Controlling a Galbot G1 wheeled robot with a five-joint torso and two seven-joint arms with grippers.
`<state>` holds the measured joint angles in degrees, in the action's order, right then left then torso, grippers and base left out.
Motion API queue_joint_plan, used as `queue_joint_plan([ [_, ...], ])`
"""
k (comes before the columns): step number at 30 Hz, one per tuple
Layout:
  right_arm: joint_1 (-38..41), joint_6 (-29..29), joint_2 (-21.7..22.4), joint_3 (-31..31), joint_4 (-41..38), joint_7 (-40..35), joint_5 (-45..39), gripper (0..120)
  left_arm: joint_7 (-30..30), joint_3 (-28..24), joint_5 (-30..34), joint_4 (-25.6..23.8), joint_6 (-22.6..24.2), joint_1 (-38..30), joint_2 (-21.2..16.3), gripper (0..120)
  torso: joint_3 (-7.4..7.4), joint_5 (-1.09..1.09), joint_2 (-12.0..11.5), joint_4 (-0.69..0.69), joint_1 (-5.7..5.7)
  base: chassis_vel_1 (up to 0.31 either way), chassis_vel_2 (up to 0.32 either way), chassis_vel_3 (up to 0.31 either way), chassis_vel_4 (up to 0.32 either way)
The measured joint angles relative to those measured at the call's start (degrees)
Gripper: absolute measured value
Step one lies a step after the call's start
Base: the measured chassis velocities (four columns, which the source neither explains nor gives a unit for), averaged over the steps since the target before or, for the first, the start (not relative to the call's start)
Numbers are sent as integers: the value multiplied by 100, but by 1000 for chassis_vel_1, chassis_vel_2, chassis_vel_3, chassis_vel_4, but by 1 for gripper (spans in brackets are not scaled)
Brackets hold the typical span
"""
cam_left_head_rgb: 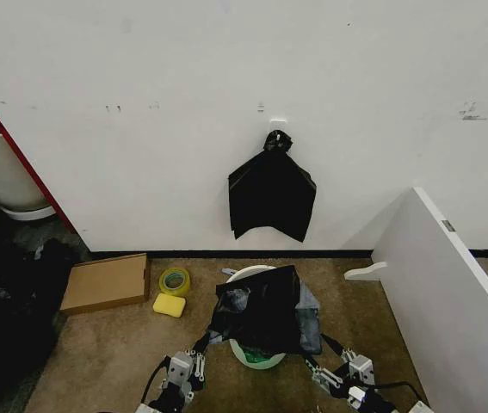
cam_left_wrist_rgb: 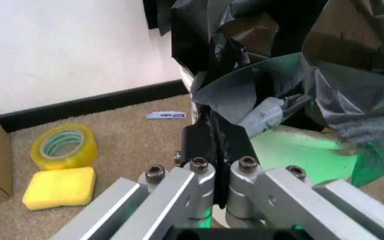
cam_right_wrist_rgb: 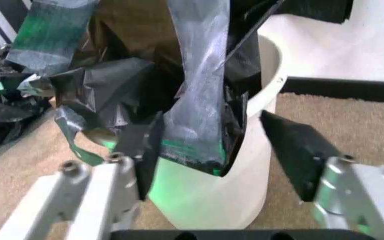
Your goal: Place the garbage bag over the trash bin.
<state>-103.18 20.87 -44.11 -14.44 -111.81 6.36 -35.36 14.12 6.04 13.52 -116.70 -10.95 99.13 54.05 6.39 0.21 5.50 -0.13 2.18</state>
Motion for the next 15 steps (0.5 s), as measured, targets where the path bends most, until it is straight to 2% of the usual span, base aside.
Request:
queue_joint_plan([
  [2,3,33,3,-7,14,35,4,50,0,0,0,2,-1,0,3,0,0,0,0,0,0,0,0,0,0],
  [7,38,533,23,-123,280,826,28,26,0,-12,0,13,-4,-18,35,0,0,0,0,0,0,0,0,0,0],
  [8,38,533,23,-123,280,826,28,26,0,-12,0,13,-4,-18,35,0,0,0,0,0,0,0,0,0,0],
  [14,106,824,25,-241,664,1476,191,1,0,11,9,-14,-12,-23,70,0,0,0,0,0,0,0,0,0,0],
  [15,106,824,25,-241,664,1476,191,1,0,11,9,-14,-12,-23,70,0,0,0,0,0,0,0,0,0,0],
])
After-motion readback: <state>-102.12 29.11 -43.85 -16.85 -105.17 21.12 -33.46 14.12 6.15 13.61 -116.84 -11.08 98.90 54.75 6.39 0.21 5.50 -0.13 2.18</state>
